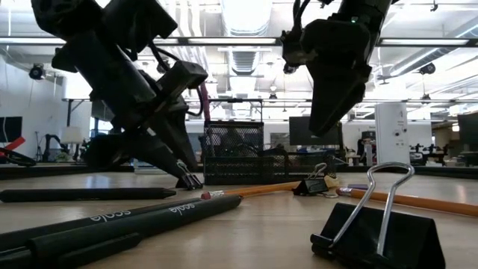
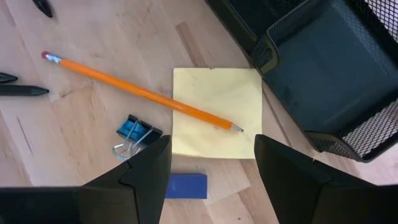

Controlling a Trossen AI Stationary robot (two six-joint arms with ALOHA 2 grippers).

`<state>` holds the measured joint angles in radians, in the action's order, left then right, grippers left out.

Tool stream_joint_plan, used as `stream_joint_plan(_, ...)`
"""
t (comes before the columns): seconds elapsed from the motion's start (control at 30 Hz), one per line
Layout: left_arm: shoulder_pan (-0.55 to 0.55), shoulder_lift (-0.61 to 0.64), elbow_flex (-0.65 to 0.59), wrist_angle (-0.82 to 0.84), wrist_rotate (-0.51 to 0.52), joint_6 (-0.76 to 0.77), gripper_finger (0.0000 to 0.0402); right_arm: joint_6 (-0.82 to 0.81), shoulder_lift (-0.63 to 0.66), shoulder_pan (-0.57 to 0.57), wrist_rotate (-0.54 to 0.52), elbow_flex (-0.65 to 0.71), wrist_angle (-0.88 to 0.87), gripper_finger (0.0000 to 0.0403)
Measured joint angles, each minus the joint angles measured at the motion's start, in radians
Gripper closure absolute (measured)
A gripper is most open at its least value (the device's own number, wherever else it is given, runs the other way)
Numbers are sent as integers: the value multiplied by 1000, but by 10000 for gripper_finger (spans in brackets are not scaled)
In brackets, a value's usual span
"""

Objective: Pick and place office supplies into organizer
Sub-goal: Put the top left black binder clip into the black desk organizer

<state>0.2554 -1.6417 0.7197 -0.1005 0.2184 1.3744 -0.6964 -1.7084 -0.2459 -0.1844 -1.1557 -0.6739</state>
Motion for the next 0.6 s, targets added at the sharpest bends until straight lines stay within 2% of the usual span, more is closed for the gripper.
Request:
stream_joint_plan(0.23, 2, 0, 0, 3, 5, -23, 394, 0, 0, 0, -1, 0, 0, 181)
stream_joint_plan(0.43, 3, 11, 21, 6, 32, -42, 401, 4, 16, -11, -17, 0, 0, 181)
stream_joint_plan(0.6, 10, 52, 90, 20, 88, -153, 401, 19, 82, -45, -163, 0, -4, 181)
